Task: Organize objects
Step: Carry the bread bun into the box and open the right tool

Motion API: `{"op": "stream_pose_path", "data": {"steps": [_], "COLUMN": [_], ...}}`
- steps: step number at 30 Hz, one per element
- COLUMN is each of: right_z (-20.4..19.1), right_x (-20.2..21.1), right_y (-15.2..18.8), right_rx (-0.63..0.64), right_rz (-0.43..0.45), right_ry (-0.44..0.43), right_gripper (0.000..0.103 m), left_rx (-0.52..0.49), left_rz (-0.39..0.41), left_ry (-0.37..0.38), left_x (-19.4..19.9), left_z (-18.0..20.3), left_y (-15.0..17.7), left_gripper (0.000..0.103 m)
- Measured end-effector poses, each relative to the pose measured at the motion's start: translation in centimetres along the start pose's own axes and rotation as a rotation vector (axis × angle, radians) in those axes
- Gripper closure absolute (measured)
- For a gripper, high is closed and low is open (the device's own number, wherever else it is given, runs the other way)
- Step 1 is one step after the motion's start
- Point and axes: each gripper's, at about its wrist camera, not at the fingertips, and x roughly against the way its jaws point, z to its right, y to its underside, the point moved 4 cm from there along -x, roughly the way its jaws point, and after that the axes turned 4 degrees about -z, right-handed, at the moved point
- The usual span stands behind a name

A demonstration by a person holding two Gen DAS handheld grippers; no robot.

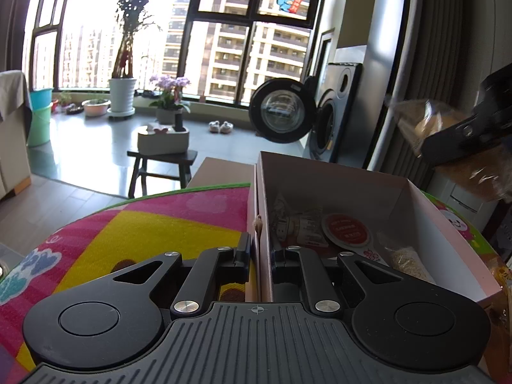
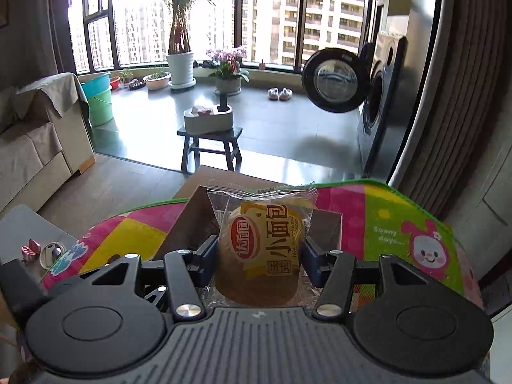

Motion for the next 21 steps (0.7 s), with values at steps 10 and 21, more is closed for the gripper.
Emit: {"op": "stream_pose_path", "data": {"steps": [10, 21], "right_z": [0.2, 4.4], "right_x": [-6.5, 2.7], "right_y": [0.0, 4.8], "right_rx": [-0.100, -0.102], "right_rz": [-0.049, 0.060], "right_ry": [-0.083, 0.011], "right_gripper": [0.046, 0.031], "left_rx": [0.003, 0.003], "left_rz": [-0.004, -0.007], "left_ry": [0.002, 0.002], "left_x": [-0.2, -0.3], "left_z": [0.1, 0.1], "left_y": [0.1, 0.2], "left_gripper": [0.090, 0.090]}}
